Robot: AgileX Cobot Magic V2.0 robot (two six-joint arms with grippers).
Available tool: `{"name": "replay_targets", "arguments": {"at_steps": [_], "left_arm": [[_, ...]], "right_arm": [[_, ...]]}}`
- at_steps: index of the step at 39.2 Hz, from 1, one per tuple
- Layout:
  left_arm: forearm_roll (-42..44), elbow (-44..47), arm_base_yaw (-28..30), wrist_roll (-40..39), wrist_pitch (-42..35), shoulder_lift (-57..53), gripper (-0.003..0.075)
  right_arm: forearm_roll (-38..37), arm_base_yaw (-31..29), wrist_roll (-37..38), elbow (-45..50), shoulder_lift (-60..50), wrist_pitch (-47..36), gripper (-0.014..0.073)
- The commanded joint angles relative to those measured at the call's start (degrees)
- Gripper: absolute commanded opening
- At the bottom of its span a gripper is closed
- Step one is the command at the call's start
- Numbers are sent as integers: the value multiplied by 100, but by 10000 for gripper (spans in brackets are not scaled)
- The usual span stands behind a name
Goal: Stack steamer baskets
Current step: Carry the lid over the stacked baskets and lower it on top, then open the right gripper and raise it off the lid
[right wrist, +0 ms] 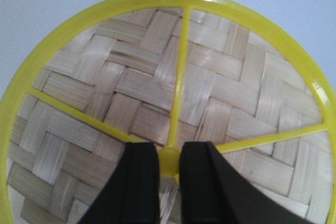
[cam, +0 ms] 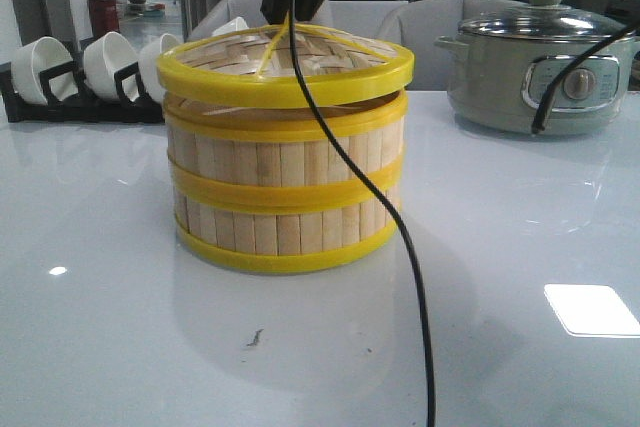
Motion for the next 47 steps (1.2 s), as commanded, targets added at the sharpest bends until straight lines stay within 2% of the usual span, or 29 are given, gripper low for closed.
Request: {"name": "replay_targets", "arguments": {"at_steps": [1, 29, 33, 37, 40, 42, 47], "left_arm": [[-20, -169, 5, -59, -526, 35, 87], [-20, -169, 5, -59, -526, 35, 87], [-20, -169, 5, -59, -526, 35, 87], [-20, -169, 5, -59, -526, 35, 87], [-20, -169, 5, -59, -526, 35, 87], [-20, -169, 5, -59, -526, 35, 87], [-20, -169, 5, -59, -526, 35, 87]], "right_arm": [[-46, 5, -43, -210, -313, -364, 56], [-46, 5, -43, -210, -190, -458, 66], [-46, 5, -43, -210, -190, -463, 169], [-46, 5, -43, -210, -190, -484, 336], [-46, 5, -43, -210, -190, -523, 430], [-46, 5, -43, -210, -190, -555, 456], [-46, 5, -43, -210, -221, -625, 455]]}}
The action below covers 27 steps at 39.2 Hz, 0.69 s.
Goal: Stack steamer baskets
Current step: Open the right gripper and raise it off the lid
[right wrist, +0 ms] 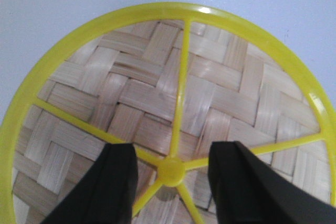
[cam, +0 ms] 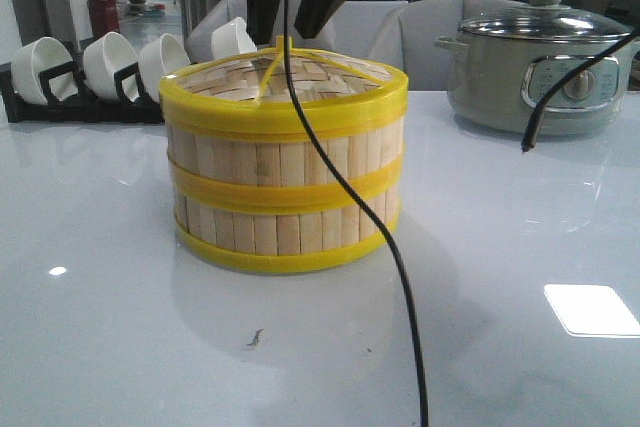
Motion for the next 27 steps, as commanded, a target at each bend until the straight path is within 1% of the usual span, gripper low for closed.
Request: {"name": "replay_targets", "arguments": {"at_steps": [1, 10, 19, 24, 27], "left_arm": [[-20, -169, 5, -59, -524, 35, 87], [-20, -169, 5, -59, -524, 35, 87], [-20, -169, 5, -59, -524, 35, 87], [-20, -169, 5, -59, -524, 35, 87], [-20, -169, 5, -59, -524, 35, 87]], "right_arm": [[-46, 5, -43, -210, -427, -377, 455], [-76, -81, -43, -210, -668, -509, 455], [-107, -492, -43, -166, -1129, -551, 440], [-107, -816, -43, 208, -1606, -664, 405], [-107, -1020, -43, 731, -1999, -851, 391]]}}
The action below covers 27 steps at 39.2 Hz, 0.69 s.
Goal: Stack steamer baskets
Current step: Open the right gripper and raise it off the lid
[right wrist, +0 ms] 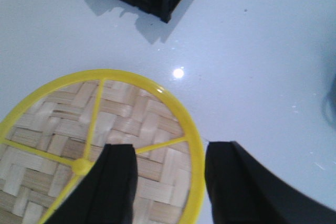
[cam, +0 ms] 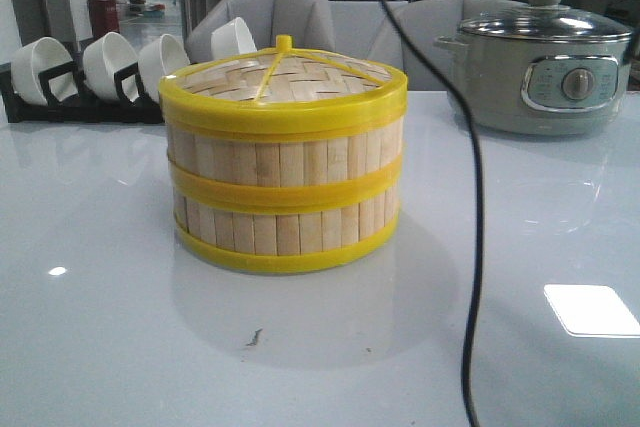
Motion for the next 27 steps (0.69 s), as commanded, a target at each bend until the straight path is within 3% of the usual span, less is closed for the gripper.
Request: {"name": "replay_targets", "arguments": {"at_steps": [1, 18, 27], "left_arm": [[-20, -169, 5, -59, -524, 35, 87], [-20, -169, 5, -59, -524, 35, 87], [-20, -169, 5, -59, -524, 35, 87]], "right_arm": [[-89, -286, -43, 396, -838, -623, 391], [-89, -1846, -43, 4766, -4033, -2978, 391], [-89, -2395, -43, 6200, -5393, -3684, 391]]}}
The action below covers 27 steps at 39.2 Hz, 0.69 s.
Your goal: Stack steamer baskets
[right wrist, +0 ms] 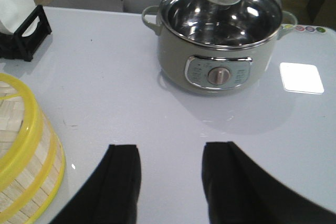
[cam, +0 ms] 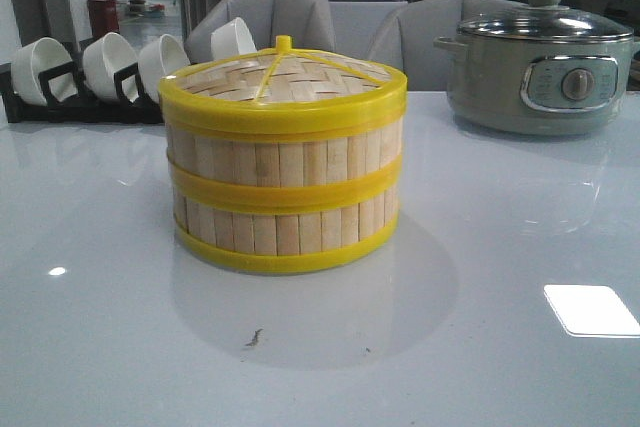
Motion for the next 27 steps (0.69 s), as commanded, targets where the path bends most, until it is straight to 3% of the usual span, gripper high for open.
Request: {"name": "replay_targets", "arguments": {"at_steps": [1, 27], "left_arm": [[-20, -169, 5, -59, -524, 35, 87], [-20, -169, 5, -59, -524, 35, 87]], "right_arm": [[-49, -172, -43, 278, -555, -743, 391], [-49, -699, -43, 2592, -2541, -1677, 391]]}}
